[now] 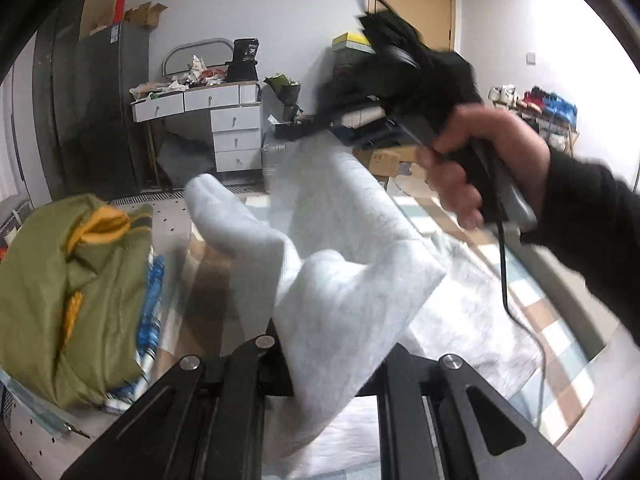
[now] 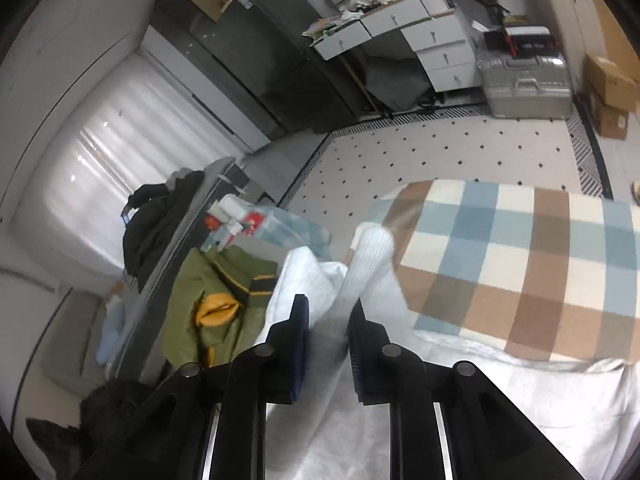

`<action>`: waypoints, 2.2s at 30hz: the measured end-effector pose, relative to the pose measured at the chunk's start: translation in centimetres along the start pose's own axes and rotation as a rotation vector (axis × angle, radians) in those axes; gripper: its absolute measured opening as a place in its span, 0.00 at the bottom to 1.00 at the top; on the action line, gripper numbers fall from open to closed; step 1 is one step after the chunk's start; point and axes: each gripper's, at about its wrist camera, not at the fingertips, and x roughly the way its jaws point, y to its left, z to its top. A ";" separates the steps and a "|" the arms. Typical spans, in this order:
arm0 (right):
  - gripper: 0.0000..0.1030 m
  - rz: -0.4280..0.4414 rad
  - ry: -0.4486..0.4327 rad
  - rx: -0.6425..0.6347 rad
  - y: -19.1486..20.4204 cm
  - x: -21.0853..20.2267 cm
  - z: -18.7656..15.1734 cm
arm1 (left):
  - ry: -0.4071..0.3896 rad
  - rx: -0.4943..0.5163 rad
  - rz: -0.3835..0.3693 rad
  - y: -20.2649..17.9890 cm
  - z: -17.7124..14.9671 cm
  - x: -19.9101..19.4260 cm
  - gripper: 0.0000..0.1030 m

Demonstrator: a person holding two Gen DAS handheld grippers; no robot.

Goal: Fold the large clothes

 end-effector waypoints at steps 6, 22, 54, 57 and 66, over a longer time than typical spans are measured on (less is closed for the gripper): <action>0.49 0.049 0.215 0.040 2.7 8.0 -0.7 | -0.030 0.065 0.079 -0.3 -3.9 1.3 0.08; 0.66 -0.610 0.735 -0.473 11.0 22.4 -6.1 | -0.056 0.072 0.014 1.3 -5.0 1.0 0.08; 0.24 -0.219 0.148 0.097 -17.0 -9.5 -8.8 | 0.343 0.304 -0.336 -14.2 -1.2 5.0 0.28; 0.33 -0.191 0.134 0.114 -17.9 -8.5 -9.1 | 0.290 0.220 -0.468 -11.8 -0.2 0.1 0.64; 0.61 -0.323 0.101 0.103 -16.0 -11.9 -10.5 | 0.235 0.126 -0.353 -4.5 0.9 1.1 0.81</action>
